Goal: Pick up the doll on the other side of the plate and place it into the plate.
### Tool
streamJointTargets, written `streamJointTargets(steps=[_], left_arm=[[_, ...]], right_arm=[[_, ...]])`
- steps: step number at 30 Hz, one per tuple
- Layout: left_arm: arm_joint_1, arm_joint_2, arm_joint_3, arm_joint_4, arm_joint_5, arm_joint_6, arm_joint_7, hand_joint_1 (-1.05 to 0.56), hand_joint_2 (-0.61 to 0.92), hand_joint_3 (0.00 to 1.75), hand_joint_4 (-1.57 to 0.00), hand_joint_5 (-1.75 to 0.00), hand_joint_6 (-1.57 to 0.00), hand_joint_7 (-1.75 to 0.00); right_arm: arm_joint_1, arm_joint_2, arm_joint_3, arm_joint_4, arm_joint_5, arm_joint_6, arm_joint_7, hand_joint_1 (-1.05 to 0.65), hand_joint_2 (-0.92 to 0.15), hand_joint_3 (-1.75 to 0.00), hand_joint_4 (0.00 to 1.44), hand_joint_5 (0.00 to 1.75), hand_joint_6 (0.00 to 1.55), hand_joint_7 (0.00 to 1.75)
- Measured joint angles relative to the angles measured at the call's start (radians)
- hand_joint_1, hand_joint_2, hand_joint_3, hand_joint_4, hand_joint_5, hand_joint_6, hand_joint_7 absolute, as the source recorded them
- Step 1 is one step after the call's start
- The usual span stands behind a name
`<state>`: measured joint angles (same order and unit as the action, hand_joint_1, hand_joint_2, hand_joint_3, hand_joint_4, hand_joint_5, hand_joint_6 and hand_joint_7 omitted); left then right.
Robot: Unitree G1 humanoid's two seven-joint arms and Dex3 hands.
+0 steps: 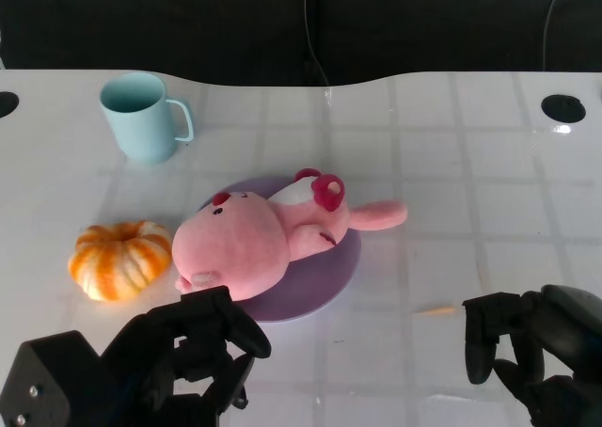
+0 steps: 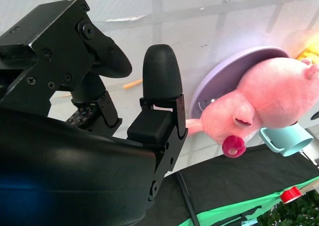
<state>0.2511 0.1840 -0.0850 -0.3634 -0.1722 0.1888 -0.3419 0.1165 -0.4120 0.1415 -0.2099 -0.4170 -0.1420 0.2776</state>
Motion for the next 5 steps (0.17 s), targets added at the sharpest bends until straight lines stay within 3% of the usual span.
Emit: streamJointTargets(steps=[5], left_arm=[[0.0,0.0,0.002,-0.001,0.0,0.002,0.0,-0.31,0.57,1.1,-0.63,-1.75,-0.71,-1.39]], right_arm=[[-0.008,0.0,0.0,0.008,0.068,-0.006,0.036,0.11,-0.34,-1.37,0.88,1.71,0.83,1.4]])
